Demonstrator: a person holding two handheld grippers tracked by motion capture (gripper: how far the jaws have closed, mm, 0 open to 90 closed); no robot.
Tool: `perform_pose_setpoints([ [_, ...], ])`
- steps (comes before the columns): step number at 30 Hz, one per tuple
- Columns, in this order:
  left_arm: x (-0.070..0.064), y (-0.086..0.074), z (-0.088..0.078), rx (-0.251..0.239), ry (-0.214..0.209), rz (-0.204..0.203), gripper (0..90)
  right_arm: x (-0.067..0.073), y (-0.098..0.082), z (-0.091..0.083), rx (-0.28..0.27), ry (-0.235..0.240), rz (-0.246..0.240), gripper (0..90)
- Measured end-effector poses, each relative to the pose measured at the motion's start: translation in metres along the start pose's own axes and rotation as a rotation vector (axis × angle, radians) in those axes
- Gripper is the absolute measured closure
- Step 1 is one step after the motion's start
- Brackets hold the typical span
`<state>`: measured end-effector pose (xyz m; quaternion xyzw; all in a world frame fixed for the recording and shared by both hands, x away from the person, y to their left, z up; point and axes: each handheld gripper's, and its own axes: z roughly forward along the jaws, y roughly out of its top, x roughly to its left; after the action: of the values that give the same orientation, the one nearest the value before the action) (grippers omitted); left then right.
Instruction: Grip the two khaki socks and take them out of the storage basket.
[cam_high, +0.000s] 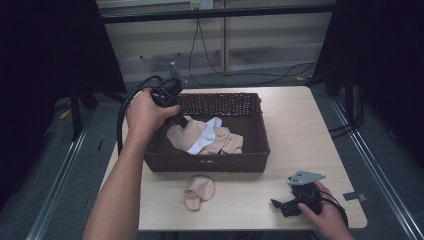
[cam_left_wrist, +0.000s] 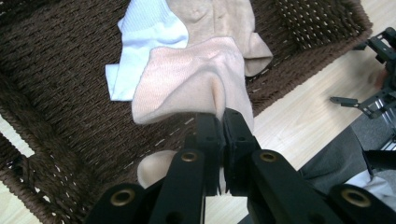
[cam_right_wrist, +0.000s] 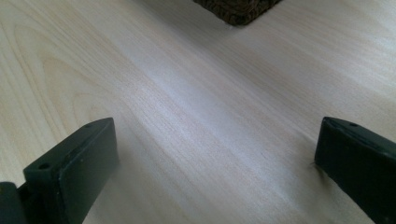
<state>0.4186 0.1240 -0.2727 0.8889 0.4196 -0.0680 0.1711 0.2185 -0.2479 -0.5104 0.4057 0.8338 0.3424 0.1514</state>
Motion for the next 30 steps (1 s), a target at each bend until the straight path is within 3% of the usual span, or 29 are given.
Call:
perform_pose_setpoints([
  [11,-0.009,-0.01,-0.011,-0.01,-0.032,0.025,86.8,0.0,0.0,0.0,0.0,0.0,0.0,0.0],
  [20,-0.022,-0.024,-0.016,-0.003,-0.066,0.089,86.7,0.0,0.0,0.0,-0.002,-0.001,0.0,0.0],
  [23,-0.027,-0.032,-0.013,-0.009,-0.091,0.118,86.7,0.0,0.0,0.0,-0.002,-0.001,0.0,0.0],
  [30,-0.031,-0.046,-0.001,-0.001,-0.095,0.15,86.6,0.0,0.0,0.0,-0.003,-0.001,-0.001,0.0],
])
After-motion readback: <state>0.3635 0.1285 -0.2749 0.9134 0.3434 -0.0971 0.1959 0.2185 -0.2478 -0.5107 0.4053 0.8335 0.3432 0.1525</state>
